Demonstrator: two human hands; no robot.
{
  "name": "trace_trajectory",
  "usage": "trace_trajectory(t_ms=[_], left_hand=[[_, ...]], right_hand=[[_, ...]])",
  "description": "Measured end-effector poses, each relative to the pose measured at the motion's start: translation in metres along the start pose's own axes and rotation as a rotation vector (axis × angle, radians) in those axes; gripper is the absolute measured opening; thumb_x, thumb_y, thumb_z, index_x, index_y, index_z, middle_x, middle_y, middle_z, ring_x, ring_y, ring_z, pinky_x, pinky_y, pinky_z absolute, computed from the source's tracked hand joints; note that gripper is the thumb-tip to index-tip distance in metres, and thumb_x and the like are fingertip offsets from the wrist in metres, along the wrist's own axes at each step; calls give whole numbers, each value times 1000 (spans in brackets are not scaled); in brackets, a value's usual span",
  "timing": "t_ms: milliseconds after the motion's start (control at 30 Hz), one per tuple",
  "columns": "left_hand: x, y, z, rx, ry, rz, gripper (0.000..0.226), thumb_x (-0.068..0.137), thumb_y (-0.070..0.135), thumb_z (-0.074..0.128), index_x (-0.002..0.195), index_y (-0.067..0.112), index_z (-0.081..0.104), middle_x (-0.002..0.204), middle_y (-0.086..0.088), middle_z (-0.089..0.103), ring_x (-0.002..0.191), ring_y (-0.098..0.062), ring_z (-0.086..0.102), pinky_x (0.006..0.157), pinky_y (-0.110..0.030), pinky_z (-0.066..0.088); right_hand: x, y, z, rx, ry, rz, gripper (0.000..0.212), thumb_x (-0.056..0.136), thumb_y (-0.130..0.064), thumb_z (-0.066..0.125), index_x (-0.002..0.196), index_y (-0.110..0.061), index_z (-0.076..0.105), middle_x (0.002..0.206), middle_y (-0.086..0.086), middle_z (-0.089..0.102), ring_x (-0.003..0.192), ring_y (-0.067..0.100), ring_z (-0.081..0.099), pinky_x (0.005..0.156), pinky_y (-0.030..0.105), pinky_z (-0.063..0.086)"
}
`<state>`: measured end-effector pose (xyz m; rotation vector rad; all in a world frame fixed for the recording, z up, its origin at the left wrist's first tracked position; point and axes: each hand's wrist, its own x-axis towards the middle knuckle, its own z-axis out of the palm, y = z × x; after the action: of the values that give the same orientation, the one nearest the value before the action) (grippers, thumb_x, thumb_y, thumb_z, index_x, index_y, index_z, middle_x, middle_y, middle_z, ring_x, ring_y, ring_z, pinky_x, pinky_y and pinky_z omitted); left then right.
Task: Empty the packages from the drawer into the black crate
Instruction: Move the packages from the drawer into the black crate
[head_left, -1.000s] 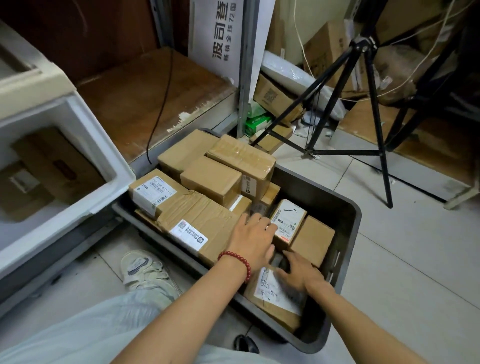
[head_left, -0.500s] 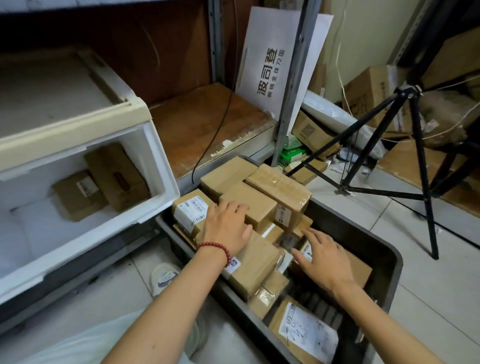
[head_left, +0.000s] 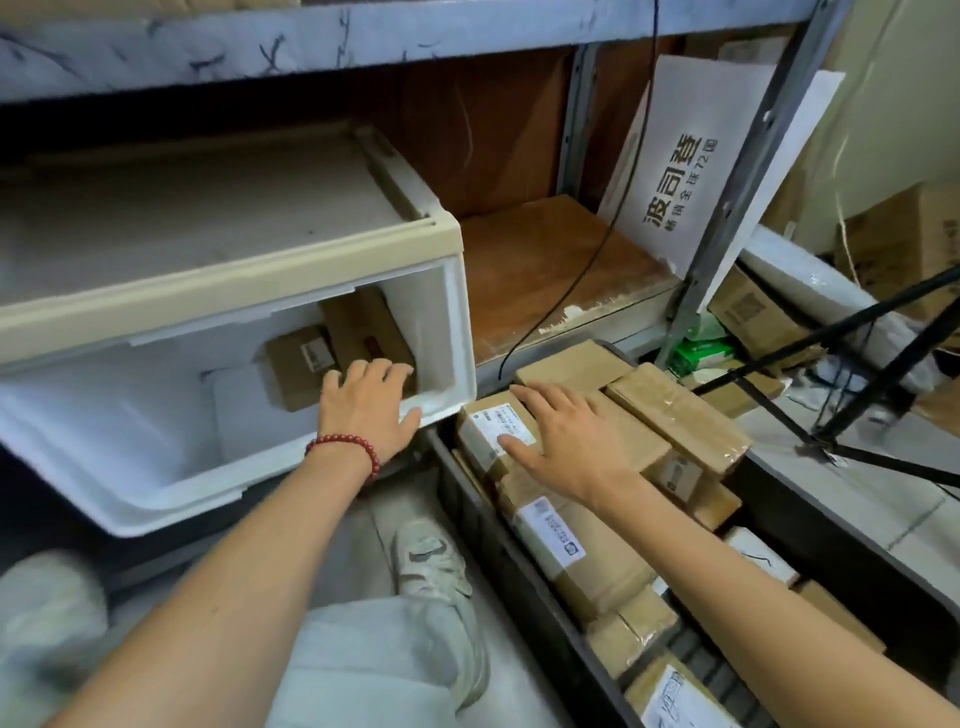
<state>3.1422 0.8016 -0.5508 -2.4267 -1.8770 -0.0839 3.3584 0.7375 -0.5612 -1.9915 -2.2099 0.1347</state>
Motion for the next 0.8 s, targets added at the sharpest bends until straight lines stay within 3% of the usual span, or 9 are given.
trace_trajectory(t_ms=[167, 367, 600, 800], left_hand=[[-13, -65, -1, -26, -120, -157, 64, 92, 54, 48, 146, 25, 31, 149, -2, 37, 135, -26, 35, 104, -43, 34], [-21, -106, 12, -41, -99, -230, 64, 93, 54, 46, 147, 24, 30, 149, -4, 39, 133, -28, 39, 103, -43, 35], [-2, -146, 54, 22, -160, -265, 60, 92, 51, 48, 144, 25, 35, 143, -7, 45, 130, -28, 41, 102, -44, 35], [45, -176, 62, 38, -166, -231, 56, 94, 47, 45, 143, 22, 34, 141, -8, 45, 127, -29, 41, 100, -42, 34]], right_hand=[[32, -43, 14, 48, -73, -96, 64, 96, -58, 38, 151, -27, 27, 156, -3, 30, 144, 19, 24, 115, 41, 24], [67, -87, 41, 31, -115, -154, 66, 95, -58, 42, 150, -24, 28, 153, 1, 34, 140, 23, 32, 113, 41, 28], [134, -118, 77, 17, -150, -77, 74, 92, -63, 44, 149, -20, 27, 152, 9, 32, 139, 29, 33, 111, 44, 33], [198, -138, 106, 42, -239, 107, 90, 85, -71, 48, 148, -11, 22, 149, 17, 28, 134, 35, 34, 102, 47, 39]])
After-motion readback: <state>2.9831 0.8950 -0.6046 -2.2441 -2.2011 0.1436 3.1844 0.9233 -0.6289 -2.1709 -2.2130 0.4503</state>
